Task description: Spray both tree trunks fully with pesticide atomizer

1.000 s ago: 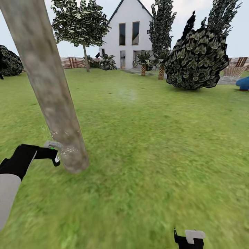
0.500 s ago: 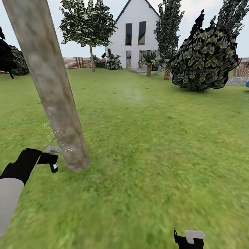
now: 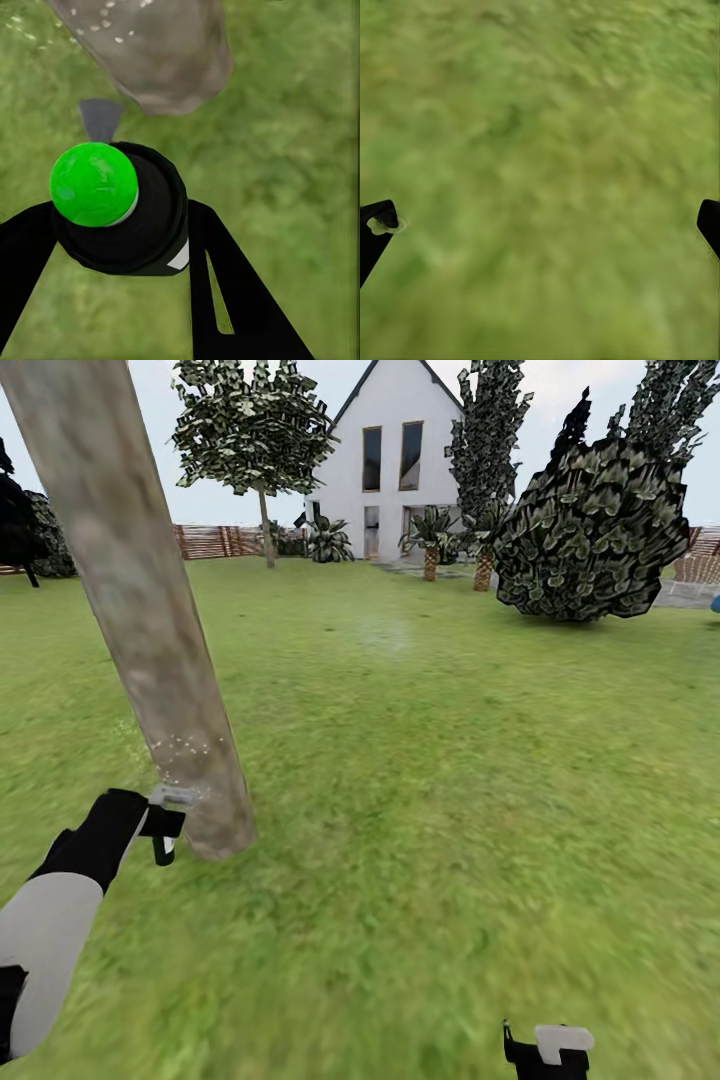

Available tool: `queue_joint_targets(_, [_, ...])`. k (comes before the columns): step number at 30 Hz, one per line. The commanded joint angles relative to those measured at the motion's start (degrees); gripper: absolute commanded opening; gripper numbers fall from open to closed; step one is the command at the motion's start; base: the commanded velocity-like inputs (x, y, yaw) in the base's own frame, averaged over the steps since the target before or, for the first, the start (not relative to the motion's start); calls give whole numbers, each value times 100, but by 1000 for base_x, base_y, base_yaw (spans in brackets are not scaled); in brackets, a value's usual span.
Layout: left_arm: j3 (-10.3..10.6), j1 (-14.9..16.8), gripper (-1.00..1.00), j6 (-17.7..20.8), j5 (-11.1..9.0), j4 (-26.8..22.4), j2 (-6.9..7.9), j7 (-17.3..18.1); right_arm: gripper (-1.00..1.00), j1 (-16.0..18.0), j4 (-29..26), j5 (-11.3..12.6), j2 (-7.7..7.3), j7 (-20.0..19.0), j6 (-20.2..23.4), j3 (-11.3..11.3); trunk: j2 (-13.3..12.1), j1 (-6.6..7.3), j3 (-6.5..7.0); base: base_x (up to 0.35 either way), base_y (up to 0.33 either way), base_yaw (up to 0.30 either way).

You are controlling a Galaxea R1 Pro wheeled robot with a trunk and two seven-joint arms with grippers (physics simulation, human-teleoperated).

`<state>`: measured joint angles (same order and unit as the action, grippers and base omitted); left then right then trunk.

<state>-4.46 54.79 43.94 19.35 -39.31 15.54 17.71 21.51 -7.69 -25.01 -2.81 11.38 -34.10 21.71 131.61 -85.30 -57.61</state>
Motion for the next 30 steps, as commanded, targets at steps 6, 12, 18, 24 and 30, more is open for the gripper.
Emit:
queue_joint_targets(6, [-22, -4, -100, -37, -10, -58, 19, -13, 100, 0, 2, 0, 5, 3, -4, 0, 0, 0, 0, 44, -208, 83])
queue_joint_targets(12, [-221, -4, -100, -104, -20, -76, -4, -126, 100, -1, 3, -1, 6, 0, -1, 0, 0, 0, 0, -95, -253, 271])
queue_joint_targets(18, [-205, -4, -100, -91, -36, -242, -11, -177, 100, 2, 2, 0, 7, -4, 0, 0, 0, 0, 0, 72, -272, 176])
queue_joint_targets(24, [-204, -11, -100, -88, -36, -239, 6, -180, 100, -1, 3, 0, 9, -2, -1, 0, 0, 0, 0, 38, -273, 64])
queue_joint_targets(30, [-230, -11, -100, -92, -77, -260, -6, -182, 100, -1, -1, 1, 9, -4, 0, 0, 0, 0, 0, 0, -274, 215])
